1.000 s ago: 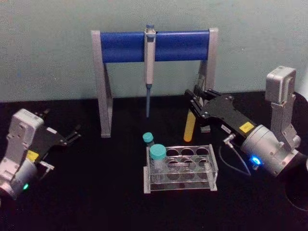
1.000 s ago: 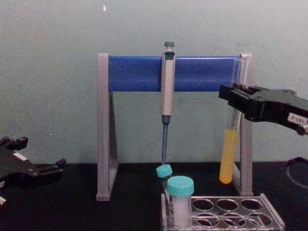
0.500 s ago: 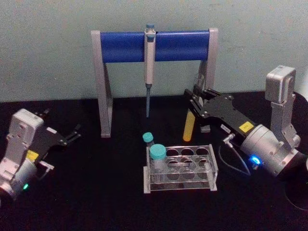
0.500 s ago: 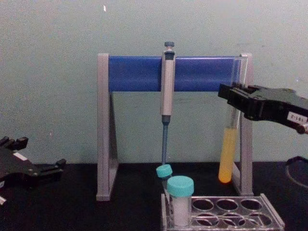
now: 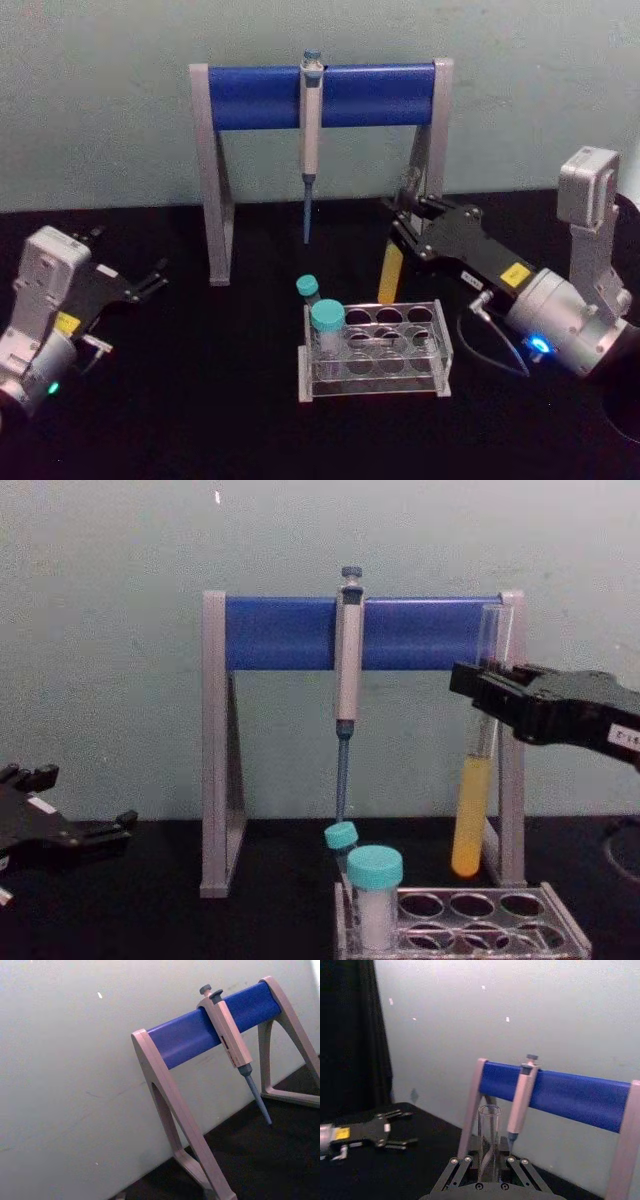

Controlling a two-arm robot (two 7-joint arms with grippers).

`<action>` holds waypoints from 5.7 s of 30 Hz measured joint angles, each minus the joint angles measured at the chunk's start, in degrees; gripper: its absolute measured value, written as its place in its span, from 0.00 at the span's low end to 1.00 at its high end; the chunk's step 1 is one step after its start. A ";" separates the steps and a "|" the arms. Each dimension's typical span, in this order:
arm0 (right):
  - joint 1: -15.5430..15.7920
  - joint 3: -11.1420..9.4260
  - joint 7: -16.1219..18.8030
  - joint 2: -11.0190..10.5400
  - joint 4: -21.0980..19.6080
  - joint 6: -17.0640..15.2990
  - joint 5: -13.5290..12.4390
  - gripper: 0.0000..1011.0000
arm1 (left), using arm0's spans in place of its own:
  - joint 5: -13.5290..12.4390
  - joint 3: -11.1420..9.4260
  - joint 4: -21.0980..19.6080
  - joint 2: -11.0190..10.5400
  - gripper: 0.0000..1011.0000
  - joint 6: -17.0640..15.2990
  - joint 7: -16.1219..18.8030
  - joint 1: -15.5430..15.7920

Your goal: Pick up the test tube from the test tube rack, shake it, then place it back into the test tube rack.

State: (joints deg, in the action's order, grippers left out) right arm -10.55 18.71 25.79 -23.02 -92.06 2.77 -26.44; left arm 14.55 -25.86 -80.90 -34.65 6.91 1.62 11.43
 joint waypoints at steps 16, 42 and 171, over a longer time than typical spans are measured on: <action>1.34 2.17 6.77 -4.09 -1.46 1.49 -5.19 0.22 | 0.00 0.00 0.00 0.00 0.99 0.00 0.00 0.01; -0.91 5.28 5.30 -3.74 1.89 0.30 -6.73 0.22 | 0.00 0.00 0.00 0.00 0.99 0.00 0.00 0.00; 1.17 4.32 3.27 -1.91 2.22 3.22 -0.80 0.99 | 0.00 0.00 0.00 0.00 0.99 0.00 0.00 0.00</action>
State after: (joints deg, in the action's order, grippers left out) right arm -9.38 23.02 29.06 -24.93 -89.83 5.99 -27.24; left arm 14.55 -25.86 -80.90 -34.65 6.91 1.62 11.43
